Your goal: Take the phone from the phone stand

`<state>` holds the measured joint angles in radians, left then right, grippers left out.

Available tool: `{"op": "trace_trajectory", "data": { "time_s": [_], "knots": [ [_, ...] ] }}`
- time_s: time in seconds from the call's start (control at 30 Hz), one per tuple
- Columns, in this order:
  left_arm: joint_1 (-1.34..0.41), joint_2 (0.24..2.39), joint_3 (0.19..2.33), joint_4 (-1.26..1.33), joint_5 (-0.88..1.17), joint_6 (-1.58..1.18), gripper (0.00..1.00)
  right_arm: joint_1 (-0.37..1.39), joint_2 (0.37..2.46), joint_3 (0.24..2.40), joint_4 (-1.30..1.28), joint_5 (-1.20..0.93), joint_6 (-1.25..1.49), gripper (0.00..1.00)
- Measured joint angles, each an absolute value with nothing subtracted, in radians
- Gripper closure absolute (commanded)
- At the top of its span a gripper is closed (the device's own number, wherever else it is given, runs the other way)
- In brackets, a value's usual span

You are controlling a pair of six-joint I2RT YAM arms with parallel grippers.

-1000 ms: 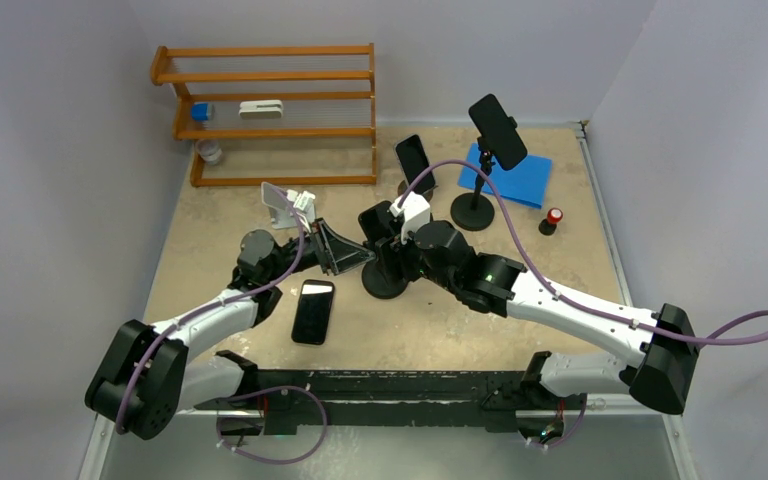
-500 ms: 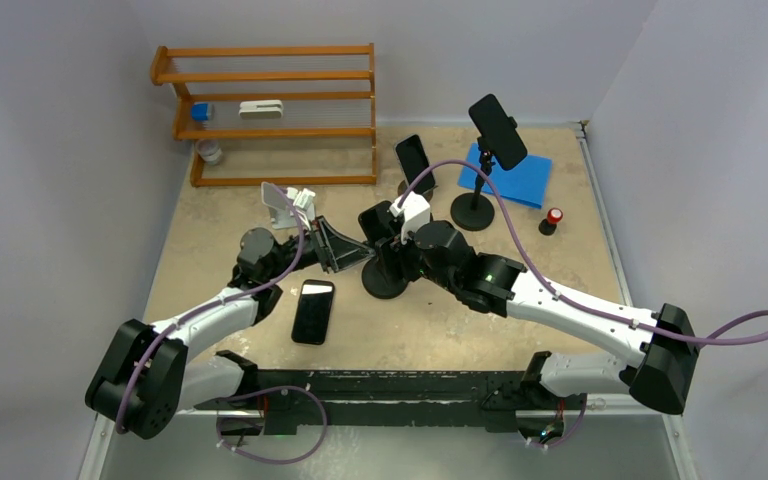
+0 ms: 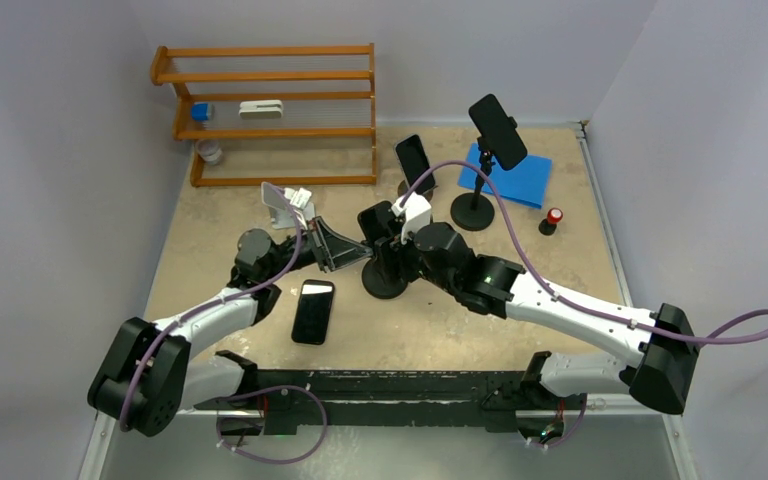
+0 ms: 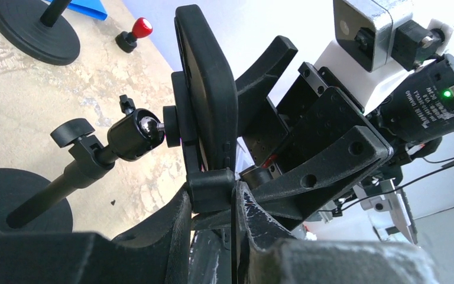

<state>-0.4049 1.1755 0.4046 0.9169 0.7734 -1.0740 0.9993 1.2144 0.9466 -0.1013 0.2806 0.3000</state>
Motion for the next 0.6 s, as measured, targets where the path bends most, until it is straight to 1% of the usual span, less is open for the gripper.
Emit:
{"op": "trace_trajectory", "data": {
  "time_s": [0.17,0.6],
  "knots": [
    [-0.385,1.219,0.377,1.032,0.787,-1.142,1.0,0.999,1.214,0.93,-0.065,0.282,0.314,1.0],
    [-0.373,1.192,0.377,0.987,0.777,-1.139,1.0,0.988,1.208,0.907,-0.022,0.268,0.332,1.0]
  ]
}}
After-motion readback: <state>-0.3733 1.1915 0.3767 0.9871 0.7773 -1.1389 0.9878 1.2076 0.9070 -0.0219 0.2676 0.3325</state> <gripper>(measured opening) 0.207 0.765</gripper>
